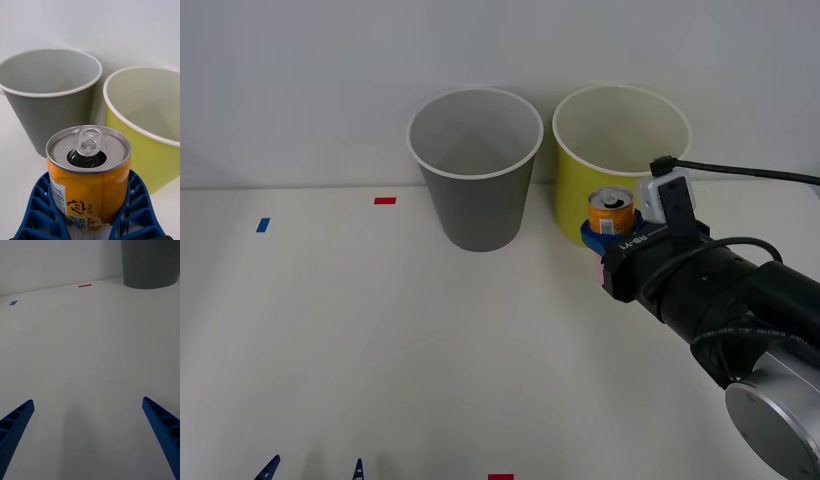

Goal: Put cans in the gray bin and PET bottles in the light green bin.

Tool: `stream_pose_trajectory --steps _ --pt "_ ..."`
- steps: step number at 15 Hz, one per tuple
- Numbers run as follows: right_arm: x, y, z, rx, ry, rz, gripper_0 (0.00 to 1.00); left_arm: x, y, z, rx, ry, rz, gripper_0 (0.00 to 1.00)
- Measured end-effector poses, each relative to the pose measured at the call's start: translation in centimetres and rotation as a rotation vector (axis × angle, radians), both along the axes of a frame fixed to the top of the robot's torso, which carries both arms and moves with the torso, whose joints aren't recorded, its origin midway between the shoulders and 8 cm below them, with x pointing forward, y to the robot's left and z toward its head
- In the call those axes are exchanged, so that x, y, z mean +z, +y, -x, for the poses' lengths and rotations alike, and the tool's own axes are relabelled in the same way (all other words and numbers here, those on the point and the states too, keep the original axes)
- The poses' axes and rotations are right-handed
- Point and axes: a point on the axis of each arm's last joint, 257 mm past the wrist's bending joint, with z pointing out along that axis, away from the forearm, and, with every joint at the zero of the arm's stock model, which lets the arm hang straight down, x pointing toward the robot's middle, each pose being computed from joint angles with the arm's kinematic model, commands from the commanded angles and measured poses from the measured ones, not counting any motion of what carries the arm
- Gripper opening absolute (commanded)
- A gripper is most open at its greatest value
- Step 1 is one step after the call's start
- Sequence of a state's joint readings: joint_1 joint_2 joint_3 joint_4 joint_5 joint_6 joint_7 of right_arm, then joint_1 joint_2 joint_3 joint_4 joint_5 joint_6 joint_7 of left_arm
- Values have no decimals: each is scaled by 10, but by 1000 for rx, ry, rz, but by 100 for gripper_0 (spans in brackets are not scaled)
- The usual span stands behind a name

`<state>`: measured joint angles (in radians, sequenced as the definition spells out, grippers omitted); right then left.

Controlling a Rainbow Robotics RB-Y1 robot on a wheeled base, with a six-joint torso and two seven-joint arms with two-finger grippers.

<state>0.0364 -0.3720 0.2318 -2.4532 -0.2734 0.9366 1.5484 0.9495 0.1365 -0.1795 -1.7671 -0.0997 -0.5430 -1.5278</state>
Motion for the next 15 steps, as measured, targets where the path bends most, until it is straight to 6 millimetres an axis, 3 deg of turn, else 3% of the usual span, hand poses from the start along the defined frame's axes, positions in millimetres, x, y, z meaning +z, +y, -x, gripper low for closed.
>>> stream_pose_trajectory --steps 6,11,15 --pt "52 37 -15 64 -55 -28 11 0 0 0 0 0 0 100" --pt "99 64 -55 85 -99 -103 11 0 0 0 0 0 0 100" --pt "122 85 -81 107 -92 -147 10 0 0 0 0 0 0 100"
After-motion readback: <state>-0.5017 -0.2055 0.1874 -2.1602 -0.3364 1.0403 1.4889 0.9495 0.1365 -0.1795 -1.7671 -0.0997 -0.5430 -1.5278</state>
